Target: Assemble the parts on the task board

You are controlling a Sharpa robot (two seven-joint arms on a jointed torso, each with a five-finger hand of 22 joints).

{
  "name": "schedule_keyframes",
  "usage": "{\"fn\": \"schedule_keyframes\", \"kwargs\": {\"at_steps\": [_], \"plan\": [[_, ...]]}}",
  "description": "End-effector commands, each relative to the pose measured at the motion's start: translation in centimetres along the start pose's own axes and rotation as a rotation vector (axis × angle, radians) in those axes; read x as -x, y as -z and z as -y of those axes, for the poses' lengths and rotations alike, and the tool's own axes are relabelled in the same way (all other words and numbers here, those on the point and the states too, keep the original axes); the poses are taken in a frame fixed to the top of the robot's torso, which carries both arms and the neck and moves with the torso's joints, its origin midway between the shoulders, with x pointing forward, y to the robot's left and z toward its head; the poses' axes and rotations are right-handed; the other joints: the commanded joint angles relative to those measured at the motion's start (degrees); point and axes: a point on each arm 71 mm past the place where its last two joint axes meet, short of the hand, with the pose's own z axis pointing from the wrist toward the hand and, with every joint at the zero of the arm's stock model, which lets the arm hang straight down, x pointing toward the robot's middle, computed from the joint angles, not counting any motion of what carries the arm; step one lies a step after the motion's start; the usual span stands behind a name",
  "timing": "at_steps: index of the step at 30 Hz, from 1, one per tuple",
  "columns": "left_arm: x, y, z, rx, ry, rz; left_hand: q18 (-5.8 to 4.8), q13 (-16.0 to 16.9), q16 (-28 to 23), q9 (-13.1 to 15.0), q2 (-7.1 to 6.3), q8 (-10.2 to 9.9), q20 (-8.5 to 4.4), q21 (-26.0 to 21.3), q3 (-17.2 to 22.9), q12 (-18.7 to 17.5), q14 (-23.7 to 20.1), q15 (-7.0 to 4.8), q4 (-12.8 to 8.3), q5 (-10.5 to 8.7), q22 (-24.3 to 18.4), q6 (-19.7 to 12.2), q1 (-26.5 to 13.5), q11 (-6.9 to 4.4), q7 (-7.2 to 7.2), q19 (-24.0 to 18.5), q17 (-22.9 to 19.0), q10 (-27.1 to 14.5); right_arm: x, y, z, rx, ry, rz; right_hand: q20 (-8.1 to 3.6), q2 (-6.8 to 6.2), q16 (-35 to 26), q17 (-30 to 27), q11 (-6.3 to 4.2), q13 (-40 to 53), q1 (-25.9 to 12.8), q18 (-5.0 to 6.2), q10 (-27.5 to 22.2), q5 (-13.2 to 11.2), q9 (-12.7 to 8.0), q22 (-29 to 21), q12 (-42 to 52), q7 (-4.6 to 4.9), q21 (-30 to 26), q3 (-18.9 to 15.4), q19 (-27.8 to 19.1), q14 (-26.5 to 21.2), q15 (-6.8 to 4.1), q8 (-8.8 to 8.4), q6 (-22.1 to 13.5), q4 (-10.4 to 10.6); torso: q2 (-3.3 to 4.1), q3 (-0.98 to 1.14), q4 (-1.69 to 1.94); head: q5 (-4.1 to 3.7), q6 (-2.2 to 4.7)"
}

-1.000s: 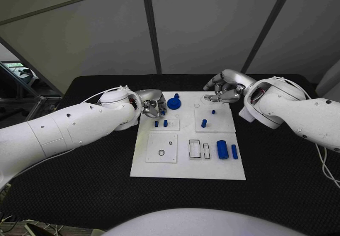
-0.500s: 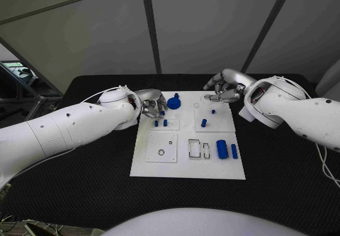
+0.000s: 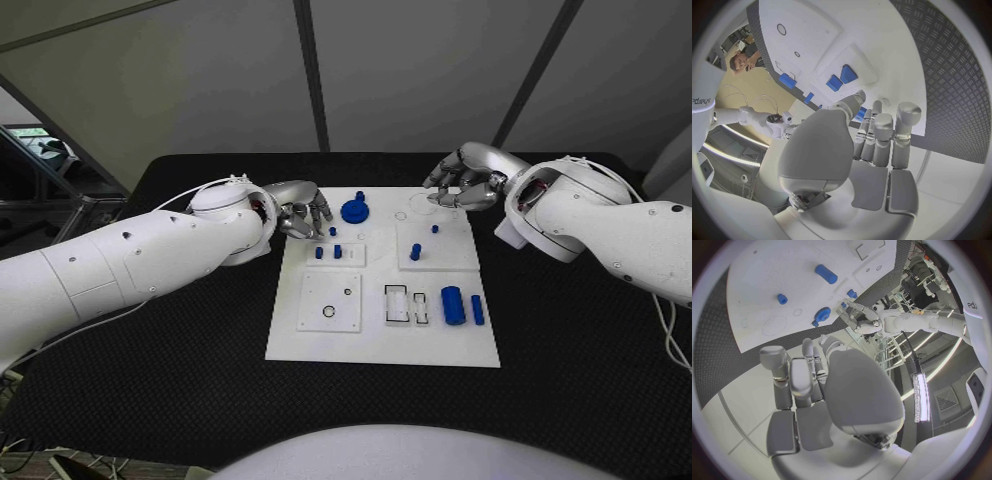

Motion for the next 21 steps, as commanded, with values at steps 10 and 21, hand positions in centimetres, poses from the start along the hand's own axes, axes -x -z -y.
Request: {"fn": "schedule_keyframes", "kwargs": {"at_steps": [10, 21], "plan": [[3.2, 2.6, -3.1, -0.047, 0.414, 0.242, 2.52, -0.75, -13.20, 0.28, 0.09, 2.56, 0.53, -16.80, -1.12, -1.40, -10.84, 0.82, 0.45, -0.20, -9.76, 6.07, -0.83, 0.93, 1.14, -10.45, -20.29, -1.47, 0.6, 0.8, 1.1, 0.013, 0.302, -0.013, -0.22, -1.54, 0.05, 0.85, 0.01, -13.34, 0.34, 0.12, 4.49, -4.25, -0.18, 1.54, -16.59, -1.08, 0.95, 2.18, 1.38, 1.54, 0.30, -1.94, 4.63, -2.02, 0.03, -0.01, -0.10, -2.16, 1.69], [4.8, 5.1, -4.5, -0.144, 1.017, 0.416, 2.55, -0.76, -20.77, 0.01, 1.72, 2.35, 1.56, -23.97, -2.54, -0.28, -15.30, 1.76, 1.23, -0.27, -14.51, 6.88, -1.63, 1.69, 1.83, -13.93, -25.05, -3.15, -1.5, 1.0, 1.5, 0.009, 0.432, -0.023, 0.21, -2.87, -0.25, 0.62, 0.99, -16.73, -0.70, 0.15, 3.15, -4.79, -0.30, 1.28, -20.58, -0.42, 0.62, 1.70, 1.18, 1.53, 1.02, -4.26, 3.58, -2.35, 0.06, -0.02, 0.06, -4.37, 2.87]]}}
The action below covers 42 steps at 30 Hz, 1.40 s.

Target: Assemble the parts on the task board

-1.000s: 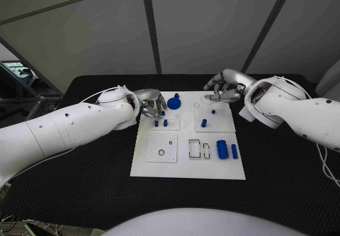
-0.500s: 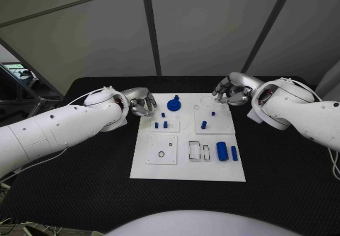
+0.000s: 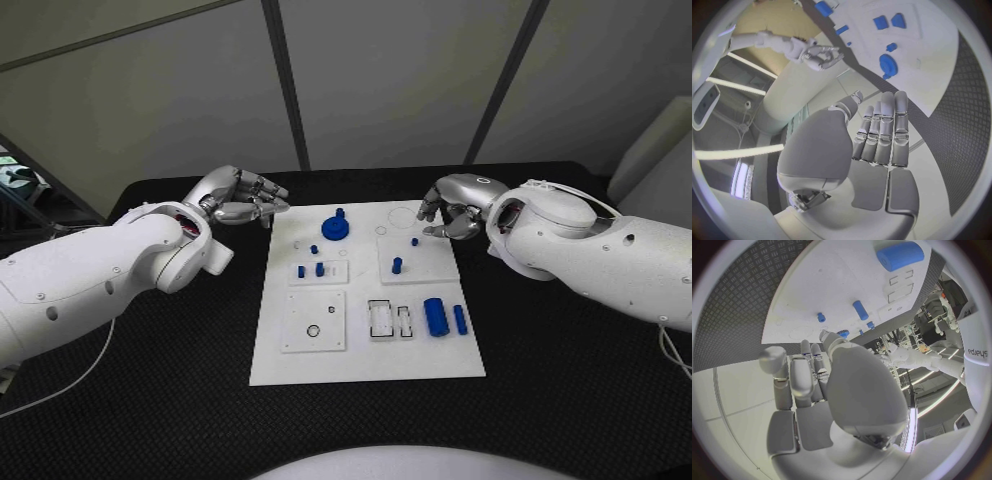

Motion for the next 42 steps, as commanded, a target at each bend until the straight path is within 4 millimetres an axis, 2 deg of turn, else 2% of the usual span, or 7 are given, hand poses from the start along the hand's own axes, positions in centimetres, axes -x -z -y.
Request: {"fn": "schedule_keyframes", "kwargs": {"at_steps": [1, 12, 25, 42], "plan": [[0.8, 0.3, 0.7, -0.068, 0.319, 0.111, -1.03, 0.13, -0.51, -0.03, 0.57, -0.03, 0.05, -0.47, -0.49, 0.56, -0.32, 0.04, 0.06, -0.28, -0.30, 0.38, 0.04, -0.05, 0.00, -0.30, -0.24, -0.14, -0.4, -0.1, -0.2, 0.001, 0.096, 0.003, 0.33, -0.56, -0.15, 0.11, 0.19, -0.38, -0.03, 0.15, -0.28, -0.24, -0.08, -0.01, -0.39, 0.20, -0.25, -0.13, 0.09, 0.92, 0.47, -0.51, -0.26, -0.25, 0.00, 0.02, 0.07, -0.45, 0.21], [0.5, 0.6, 1.2, -0.091, 0.408, 0.122, -0.99, 0.43, -0.87, -0.02, 0.90, 0.01, -0.05, -1.26, -0.98, 1.72, -0.15, -0.13, -0.03, -0.26, -1.03, 0.62, 0.19, -0.31, -0.18, 0.06, -0.74, 0.70, -1.6, -0.5, -1.1, 0.023, 0.097, -0.022, 0.40, -0.29, 0.53, 1.01, 0.27, -1.08, 0.38, 0.04, 0.17, -0.18, 0.04, 0.69, -0.80, 0.32, 0.21, 0.15, 0.53, 1.22, 0.59, -0.74, 0.22, -0.73, 0.04, 0.01, 0.01, -0.63, 0.31], [0.3, 0.6, 1.3, -0.089, 0.420, 0.123, -0.97, 0.50, -0.98, 0.00, 1.06, 0.08, -0.13, -1.47, -1.01, 2.07, -0.07, -0.23, -0.21, -0.22, -1.26, 0.79, 0.47, -0.39, -0.22, 0.25, -0.92, 0.88, -3.0, -0.9, -1.7, 0.036, 0.090, -0.062, 0.29, 0.42, 1.49, 2.21, 0.10, -2.69, 1.74, -0.16, 1.76, -0.43, 0.14, 2.09, -1.65, 0.17, 1.22, 1.96, 1.30, 1.61, 0.46, -1.25, 1.47, -2.32, 0.04, 0.04, 0.01, -0.59, -0.06], [0.0, 0.4, 1.4, -0.089, 0.426, 0.110, -0.98, 0.50, -1.12, -0.02, 1.20, 0.05, -0.23, -1.65, -0.94, 2.25, -0.06, -0.28, -0.51, -0.19, -1.43, 0.81, 0.88, -0.41, -0.20, 0.41, -1.10, 0.82, -3.9, -1.3, -1.9, 0.024, 0.099, -0.088, 0.03, 1.00, 2.57, 3.58, -0.33, -3.93, 1.79, -0.55, 3.89, -0.51, 0.27, 4.35, -2.20, -0.17, 2.82, 3.86, 2.44, 1.97, 0.06, -1.35, 3.33, -3.63, 0.03, 0.05, 0.00, -0.54, -0.41]]}}
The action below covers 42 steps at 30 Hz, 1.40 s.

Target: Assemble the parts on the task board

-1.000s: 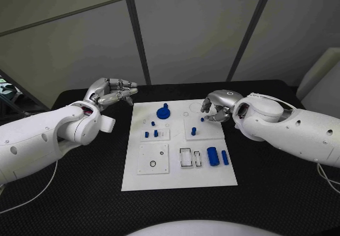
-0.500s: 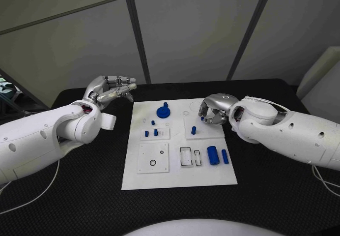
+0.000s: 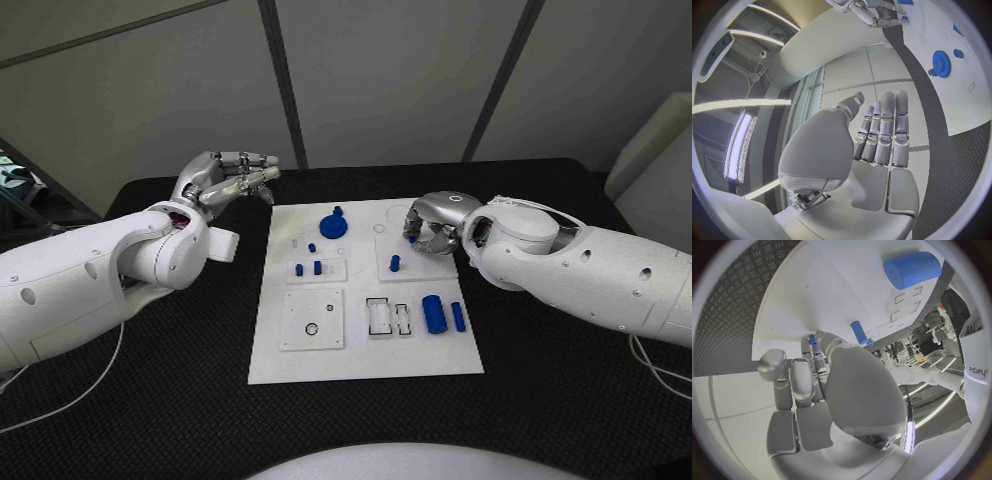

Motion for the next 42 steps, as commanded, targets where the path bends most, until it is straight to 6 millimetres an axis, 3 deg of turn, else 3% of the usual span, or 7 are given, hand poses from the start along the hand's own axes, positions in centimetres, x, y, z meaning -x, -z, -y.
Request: {"fn": "schedule_keyframes", "kwargs": {"at_steps": [1, 15, 24, 42], "plan": [[-0.1, -0.1, 0.2, -0.016, 0.010, -0.003, -0.96, 0.06, -0.34, -0.04, 0.46, 0.06, -0.12, -0.32, -0.05, 0.28, -0.06, -0.29, -0.27, -0.19, -0.08, 0.20, 0.14, 0.12, 0.01, 0.27, -0.08, 0.29, -0.4, -0.1, -0.1, -0.004, 0.017, -0.022, -0.06, 0.49, 0.40, 0.16, -0.03, -0.22, 0.19, -0.55, 0.64, -0.23, 0.10, 0.30, -0.43, -0.10, 0.36, 0.48, 0.60, 1.83, -0.23, -0.13, 0.57, -0.29, 0.01, -0.01, -0.04, -0.03, -0.09], [-0.1, 0.0, 0.2, -0.008, 0.010, -0.004, -0.97, 0.05, -0.42, -0.05, 0.51, 0.04, -0.14, -0.38, -0.03, 0.30, -0.12, -0.28, -0.36, -0.19, -0.13, 0.18, 0.26, 0.15, 0.04, 0.29, -0.15, 0.21, -0.1, -0.1, -0.5, -0.013, 0.050, 0.057, -1.10, 3.26, 0.26, -0.41, -1.87, 0.17, 1.52, -1.71, 6.98, -1.90, 0.96, 6.71, 0.25, -1.57, 4.77, 4.03, 3.99, 1.87, -1.98, 1.87, 6.17, -4.38, -0.05, 0.02, -0.03, 0.06, -0.43], [0.1, -0.1, 0.0, -0.001, 0.011, -0.007, -1.08, -0.13, -1.32, -0.03, 1.04, 0.16, -0.29, -0.78, 0.85, 0.46, -1.18, -0.19, -1.50, -0.10, -0.26, 0.54, 1.73, 0.29, 0.18, -0.18, -0.81, -0.27, 0.4, 0.3, -0.7, -0.008, 0.061, 0.116, -1.36, 2.99, 0.41, -0.42, -1.93, 0.29, 1.00, -1.84, 8.03, -1.89, 0.89, 7.63, -1.05, -1.63, 5.52, 6.57, 4.17, 1.92, -2.08, 1.49, 6.60, -6.40, -0.06, 0.05, -0.07, 0.06, -0.54], [1.1, -0.1, -0.2, 0.000, -0.004, 0.025, -1.17, -0.28, -1.67, -0.12, 0.81, -0.05, -0.17, -1.03, 0.80, 0.48, -1.64, 0.01, -1.62, -0.18, -0.28, 0.21, 1.42, 0.48, 0.34, -0.69, -1.14, -0.65, 1.6, 2.1, -2.1, 0.051, 0.036, 0.198, -1.35, 2.49, 0.51, -0.38, -1.89, 0.39, 0.18, -1.90, 8.30, -1.82, 0.83, 8.05, -1.72, -1.59, 5.84, 7.40, 4.22, 1.94, -2.06, 1.24, 6.72, -7.15, -0.06, -0.02, -0.06, 0.02, -0.13]]}}
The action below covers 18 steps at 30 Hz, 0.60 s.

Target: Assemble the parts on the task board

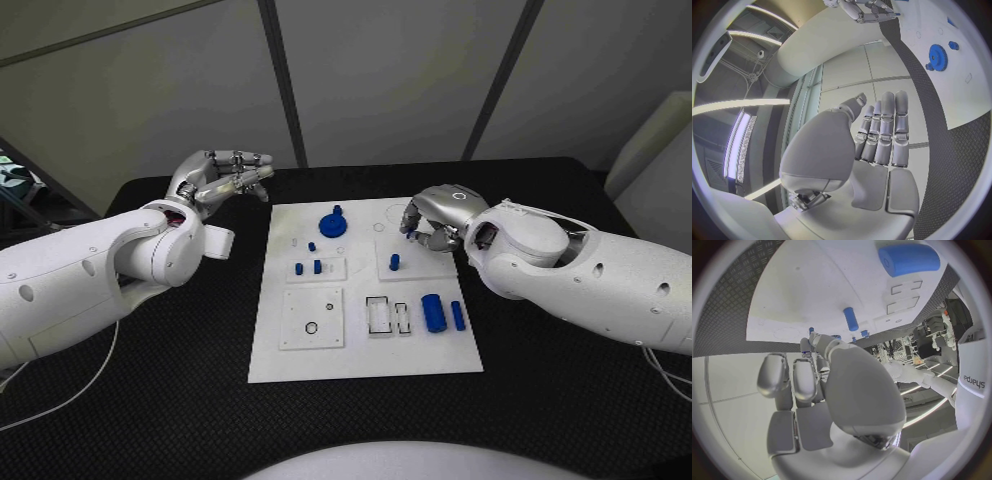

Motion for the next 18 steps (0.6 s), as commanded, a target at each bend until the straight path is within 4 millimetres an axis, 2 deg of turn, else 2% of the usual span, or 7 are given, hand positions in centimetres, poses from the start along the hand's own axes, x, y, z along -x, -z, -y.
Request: {"fn": "schedule_keyframes", "kwargs": {"at_steps": [1, 6, 11, 15, 18], "plan": [[0.1, 0.0, 0.2, -0.009, 0.004, 0.002, -1.17, -0.11, -0.36, -0.07, -0.34, -0.08, -0.08, -0.39, -0.03, 0.08, -0.34, -0.06, -0.37, -0.18, -0.06, -0.05, 0.25, 0.07, 0.15, -0.40, -0.12, -0.30, 0.8, 0.4, -0.7, 0.022, -0.012, 0.062, -0.03, -0.14, 0.00, 0.05, -1.98, 0.14, -0.45, -0.98, 2.47, 0.18, -0.07, 0.12, -0.36, 0.03, 0.35, 0.34, 0.22, 2.05, -0.30, -0.31, 0.34, -0.05, 0.04, -0.02, 0.00, 0.01, 0.10], [0.0, -0.1, 0.1, -0.009, 0.005, 0.001, -1.17, -0.14, -0.40, -0.08, -0.36, -0.12, -0.06, -0.43, -0.03, 0.05, -0.38, -0.03, -0.39, -0.18, -0.07, -0.13, 0.22, 0.11, 0.18, -0.46, -0.16, -0.42, 1.6, 0.9, -2.6, 0.072, -0.043, 0.092, -0.02, -0.32, 0.11, 0.18, -1.96, 0.18, -0.67, -1.02, 2.56, 0.23, -0.08, 0.37, -0.51, 0.07, 0.52, 0.46, 0.33, 2.08, -0.29, -0.36, 0.40, -0.23, 0.04, 0.02, -0.03, 0.45, 0.19], [-0.2, -0.1, 0.1, -0.009, 0.008, -0.005, -1.17, -0.16, -0.43, -0.09, -0.37, -0.16, -0.05, -0.45, -0.04, 0.04, -0.42, -0.01, -0.41, -0.18, -0.08, -0.19, 0.20, 0.13, 0.21, -0.49, -0.19, -0.51, 2.1, 1.1, -5.1, 0.139, -0.084, 0.107, -0.02, -0.36, 0.14, 0.20, -1.96, 0.19, -0.73, -1.04, 2.59, 0.26, -0.09, 0.45, -0.55, 0.08, 0.57, 0.50, 0.36, 2.08, -0.29, -0.38, 0.41, -0.29, 0.04, -0.06, 0.07, 0.98, 0.13], [-0.5, -0.2, 0.2, -0.009, 0.012, -0.013, -1.17, -0.18, -0.45, -0.10, -0.38, -0.20, -0.03, -0.48, -0.04, 0.03, -0.44, 0.01, -0.43, -0.17, -0.09, -0.26, 0.18, 0.16, 0.24, -0.53, -0.22, -0.60, 2.3, 0.9, -7.0, 0.182, -0.116, 0.102, -0.01, -0.45, 0.14, 0.18, -1.94, 0.21, -0.87, -1.04, 2.61, 0.24, -0.09, 0.47, -0.64, 0.12, 0.59, 0.53, 0.36, 2.09, -0.28, -0.42, 0.42, -0.37, 0.00, -0.10, 0.04, 1.92, -0.14], [-0.7, -0.2, 0.1, -0.008, 0.015, -0.019, -1.18, -0.20, -0.47, -0.10, -0.40, -0.22, -0.02, -0.49, -0.06, 0.02, -0.46, 0.03, -0.43, -0.18, -0.09, -0.31, 0.15, 0.18, 0.26, -0.55, -0.24, -0.65, 2.2, 0.5, -8.2, 0.211, -0.139, 0.091, 0.00, -0.51, 0.13, 0.14, -1.91, 0.21, -0.92, -1.04, 2.58, 0.18, -0.12, 0.49, -0.79, 0.14, 0.61, 0.65, 0.34, 2.08, -0.26, -0.52, 0.36, -0.55, 0.02, -0.14, 0.02, 2.93, -0.50]]}}
